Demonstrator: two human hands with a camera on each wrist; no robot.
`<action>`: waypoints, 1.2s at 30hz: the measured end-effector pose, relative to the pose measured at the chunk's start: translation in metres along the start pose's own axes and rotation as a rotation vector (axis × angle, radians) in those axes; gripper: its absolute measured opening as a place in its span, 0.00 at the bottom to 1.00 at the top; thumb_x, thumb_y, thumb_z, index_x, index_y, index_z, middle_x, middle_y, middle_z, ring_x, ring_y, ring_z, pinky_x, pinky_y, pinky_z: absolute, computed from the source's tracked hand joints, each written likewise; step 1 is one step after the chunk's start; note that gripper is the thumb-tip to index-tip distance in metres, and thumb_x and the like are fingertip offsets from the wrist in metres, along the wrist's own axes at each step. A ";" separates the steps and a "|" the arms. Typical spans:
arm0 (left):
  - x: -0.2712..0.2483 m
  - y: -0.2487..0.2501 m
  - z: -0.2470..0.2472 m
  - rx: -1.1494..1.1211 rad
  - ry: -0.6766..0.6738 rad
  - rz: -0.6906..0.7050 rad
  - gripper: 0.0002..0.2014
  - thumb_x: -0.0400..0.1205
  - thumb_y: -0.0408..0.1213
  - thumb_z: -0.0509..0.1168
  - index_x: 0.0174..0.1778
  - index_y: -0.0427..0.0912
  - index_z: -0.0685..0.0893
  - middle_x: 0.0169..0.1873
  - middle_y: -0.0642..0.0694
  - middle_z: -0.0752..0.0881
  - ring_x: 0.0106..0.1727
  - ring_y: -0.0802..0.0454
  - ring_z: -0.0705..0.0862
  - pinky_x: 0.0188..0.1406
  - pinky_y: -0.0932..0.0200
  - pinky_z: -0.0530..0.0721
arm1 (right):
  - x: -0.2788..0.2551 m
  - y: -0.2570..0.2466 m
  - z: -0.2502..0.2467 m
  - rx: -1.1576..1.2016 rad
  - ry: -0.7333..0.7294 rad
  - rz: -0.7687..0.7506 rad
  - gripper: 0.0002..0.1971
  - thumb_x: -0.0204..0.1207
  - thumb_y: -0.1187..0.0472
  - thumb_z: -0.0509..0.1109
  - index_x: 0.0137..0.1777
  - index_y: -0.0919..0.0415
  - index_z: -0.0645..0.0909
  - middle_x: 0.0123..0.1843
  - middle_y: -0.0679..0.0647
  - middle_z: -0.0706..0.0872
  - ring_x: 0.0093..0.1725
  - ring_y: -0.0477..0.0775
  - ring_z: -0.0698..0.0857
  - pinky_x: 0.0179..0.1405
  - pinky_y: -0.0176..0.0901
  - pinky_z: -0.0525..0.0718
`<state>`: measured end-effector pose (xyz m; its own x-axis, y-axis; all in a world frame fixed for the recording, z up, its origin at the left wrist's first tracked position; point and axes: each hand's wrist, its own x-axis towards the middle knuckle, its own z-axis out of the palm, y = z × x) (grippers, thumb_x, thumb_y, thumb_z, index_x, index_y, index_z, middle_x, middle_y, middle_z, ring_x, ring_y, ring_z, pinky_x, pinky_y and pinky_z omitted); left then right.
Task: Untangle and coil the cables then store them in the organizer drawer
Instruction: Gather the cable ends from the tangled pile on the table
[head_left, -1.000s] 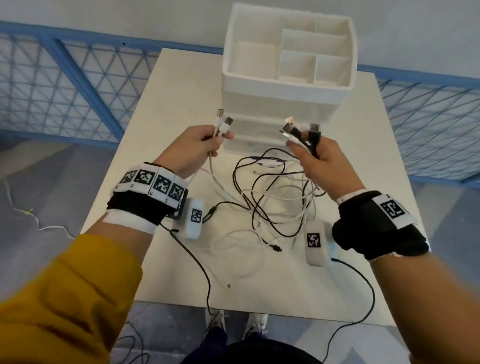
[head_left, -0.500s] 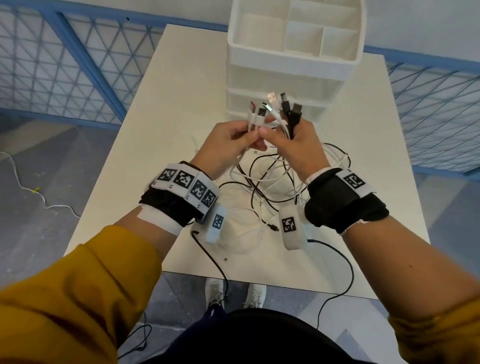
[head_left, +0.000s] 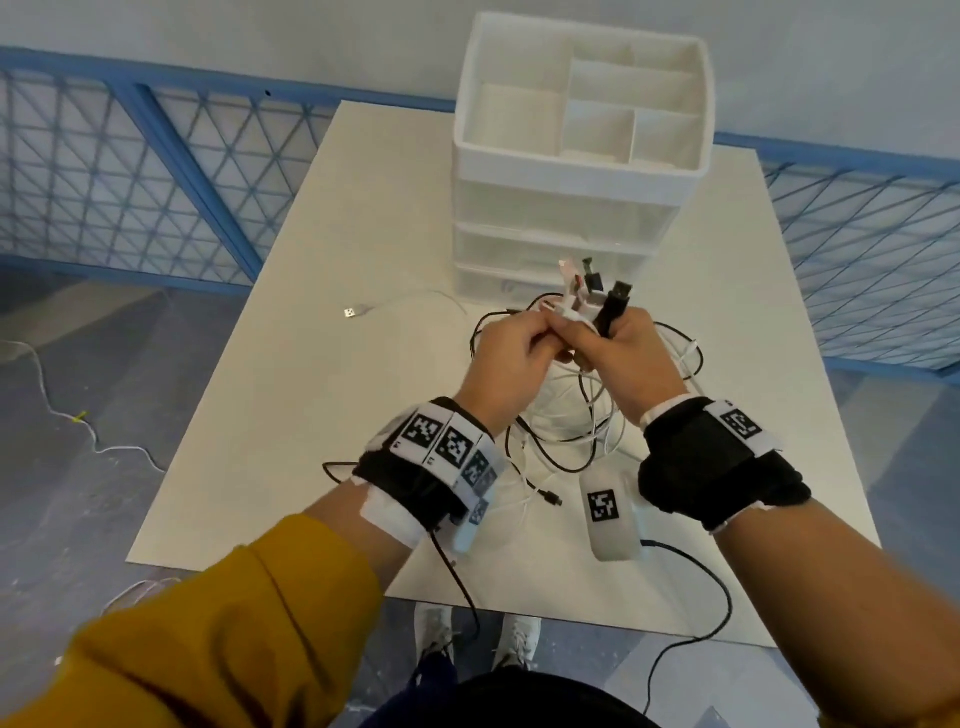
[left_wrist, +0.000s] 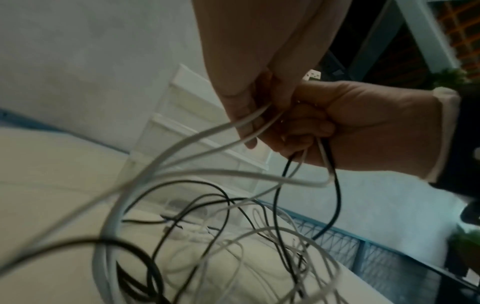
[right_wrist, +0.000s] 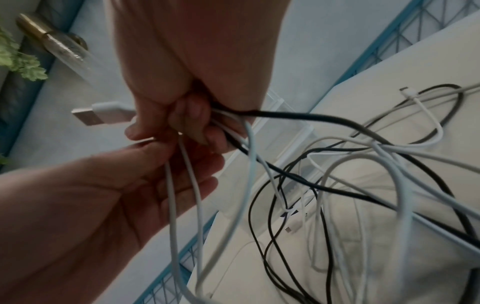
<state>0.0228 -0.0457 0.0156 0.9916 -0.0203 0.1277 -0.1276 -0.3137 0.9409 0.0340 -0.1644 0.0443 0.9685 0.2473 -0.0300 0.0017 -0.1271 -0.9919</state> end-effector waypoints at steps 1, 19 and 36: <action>-0.001 0.000 0.004 -0.009 -0.001 0.006 0.09 0.80 0.26 0.62 0.50 0.30 0.86 0.42 0.37 0.90 0.42 0.52 0.88 0.46 0.67 0.84 | 0.000 0.001 -0.002 0.007 0.004 0.004 0.04 0.77 0.68 0.67 0.41 0.64 0.82 0.20 0.38 0.83 0.22 0.35 0.79 0.25 0.22 0.74; 0.002 -0.019 -0.003 -0.238 -0.159 -0.055 0.17 0.73 0.31 0.69 0.58 0.31 0.84 0.54 0.31 0.83 0.56 0.41 0.84 0.64 0.49 0.80 | 0.015 0.007 -0.015 -0.065 -0.014 0.129 0.13 0.78 0.58 0.65 0.33 0.55 0.84 0.23 0.53 0.70 0.24 0.48 0.67 0.29 0.40 0.68; 0.074 -0.164 -0.120 1.045 -0.044 -0.557 0.15 0.83 0.37 0.58 0.63 0.33 0.75 0.64 0.34 0.73 0.64 0.35 0.71 0.57 0.42 0.75 | 0.021 0.007 -0.023 -0.079 -0.121 0.137 0.18 0.83 0.53 0.54 0.38 0.61 0.78 0.37 0.51 0.89 0.49 0.48 0.89 0.66 0.47 0.76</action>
<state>0.1147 0.1187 -0.0918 0.9076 0.3381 -0.2488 0.3806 -0.9128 0.1481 0.0602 -0.1825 0.0398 0.9240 0.3354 -0.1835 -0.1041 -0.2412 -0.9649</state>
